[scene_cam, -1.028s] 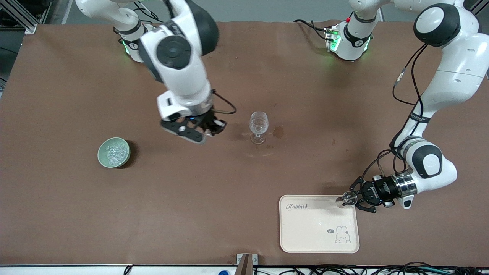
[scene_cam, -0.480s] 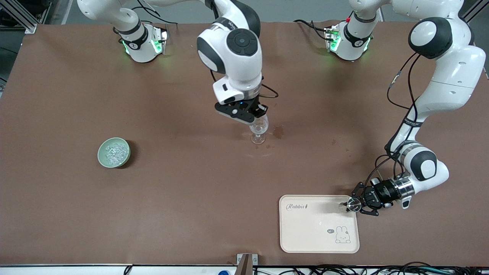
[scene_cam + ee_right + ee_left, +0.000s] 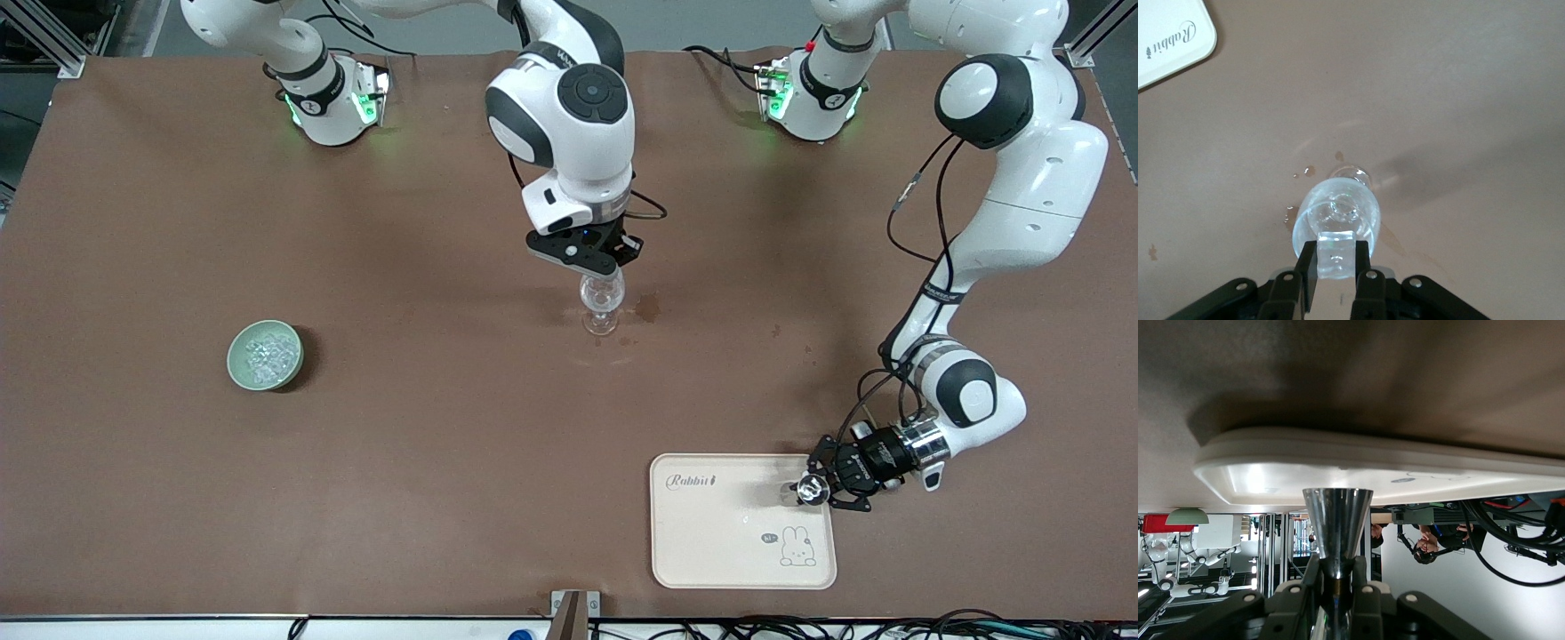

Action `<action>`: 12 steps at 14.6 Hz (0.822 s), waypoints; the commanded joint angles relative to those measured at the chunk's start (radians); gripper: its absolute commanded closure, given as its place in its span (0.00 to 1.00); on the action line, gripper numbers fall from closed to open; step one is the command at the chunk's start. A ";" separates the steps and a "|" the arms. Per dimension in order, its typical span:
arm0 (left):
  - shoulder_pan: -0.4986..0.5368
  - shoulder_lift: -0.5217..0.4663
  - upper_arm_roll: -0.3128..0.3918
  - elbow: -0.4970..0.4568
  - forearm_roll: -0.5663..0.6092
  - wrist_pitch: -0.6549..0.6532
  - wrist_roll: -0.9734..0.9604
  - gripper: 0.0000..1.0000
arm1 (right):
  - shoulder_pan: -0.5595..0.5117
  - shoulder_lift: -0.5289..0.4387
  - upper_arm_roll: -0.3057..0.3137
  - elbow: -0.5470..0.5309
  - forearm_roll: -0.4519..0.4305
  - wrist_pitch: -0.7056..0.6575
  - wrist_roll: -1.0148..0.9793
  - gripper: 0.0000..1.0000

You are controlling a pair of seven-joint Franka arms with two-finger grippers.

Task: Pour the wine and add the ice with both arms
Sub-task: 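Drop the ice cube into the glass while the left gripper releases the jigger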

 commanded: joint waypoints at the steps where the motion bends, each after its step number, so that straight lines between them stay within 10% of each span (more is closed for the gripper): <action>1: -0.010 0.032 0.004 0.029 -0.029 0.004 0.015 0.91 | 0.006 0.021 -0.008 0.023 -0.004 0.010 0.018 0.99; 6: -0.013 0.040 0.006 0.025 -0.029 0.004 0.020 0.72 | 0.006 0.021 -0.008 0.018 -0.007 0.010 0.010 0.95; 9: -0.012 0.029 0.009 0.017 -0.028 0.003 0.021 0.03 | 0.009 0.021 -0.008 0.017 -0.007 0.009 0.024 0.22; 12: -0.001 -0.008 0.011 0.016 -0.005 0.003 0.007 0.00 | 0.013 0.021 -0.008 0.017 -0.008 0.004 0.023 0.05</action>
